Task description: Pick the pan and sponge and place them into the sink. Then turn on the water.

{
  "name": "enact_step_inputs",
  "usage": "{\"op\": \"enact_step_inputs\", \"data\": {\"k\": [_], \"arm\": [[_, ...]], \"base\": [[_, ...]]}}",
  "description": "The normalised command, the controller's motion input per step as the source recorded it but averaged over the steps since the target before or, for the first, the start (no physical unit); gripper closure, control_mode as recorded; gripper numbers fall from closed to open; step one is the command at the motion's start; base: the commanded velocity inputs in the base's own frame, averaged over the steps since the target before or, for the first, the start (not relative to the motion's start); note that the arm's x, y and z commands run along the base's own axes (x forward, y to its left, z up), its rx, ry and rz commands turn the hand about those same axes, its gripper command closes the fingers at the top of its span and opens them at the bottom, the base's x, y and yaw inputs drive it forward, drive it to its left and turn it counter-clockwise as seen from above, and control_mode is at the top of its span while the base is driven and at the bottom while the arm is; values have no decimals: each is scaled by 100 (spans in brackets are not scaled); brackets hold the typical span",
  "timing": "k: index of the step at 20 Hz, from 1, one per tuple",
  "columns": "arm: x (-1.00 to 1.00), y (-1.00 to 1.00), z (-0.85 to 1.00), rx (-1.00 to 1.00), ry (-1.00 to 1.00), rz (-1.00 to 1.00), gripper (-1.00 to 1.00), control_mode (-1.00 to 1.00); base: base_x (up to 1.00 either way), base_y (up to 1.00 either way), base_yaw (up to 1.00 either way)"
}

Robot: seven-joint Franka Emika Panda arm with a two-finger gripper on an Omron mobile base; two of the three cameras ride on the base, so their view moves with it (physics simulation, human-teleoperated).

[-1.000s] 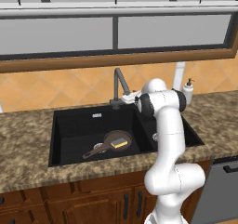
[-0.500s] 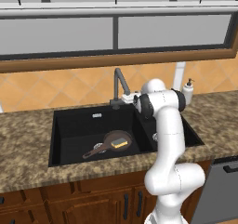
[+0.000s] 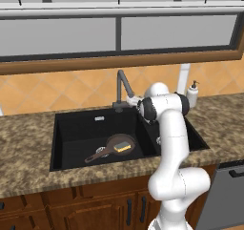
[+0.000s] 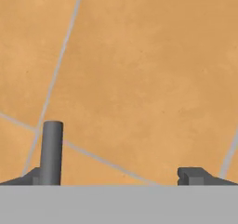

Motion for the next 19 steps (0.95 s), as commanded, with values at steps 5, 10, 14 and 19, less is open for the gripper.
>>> {"op": "enact_step_inputs", "data": {"k": [5,10,14,19], "arm": [[19,-100,-8,30,17,6,-100,-100],[12,-100,-2,30,15,8,-100,-100],[-70,-100,0,30,-5,29,-100,-100],[-99,-100,12,36,-14,33,-100,-100]], "base": [[0,0,0],[0,0,0],[0,0,0],[0,0,0]]}}
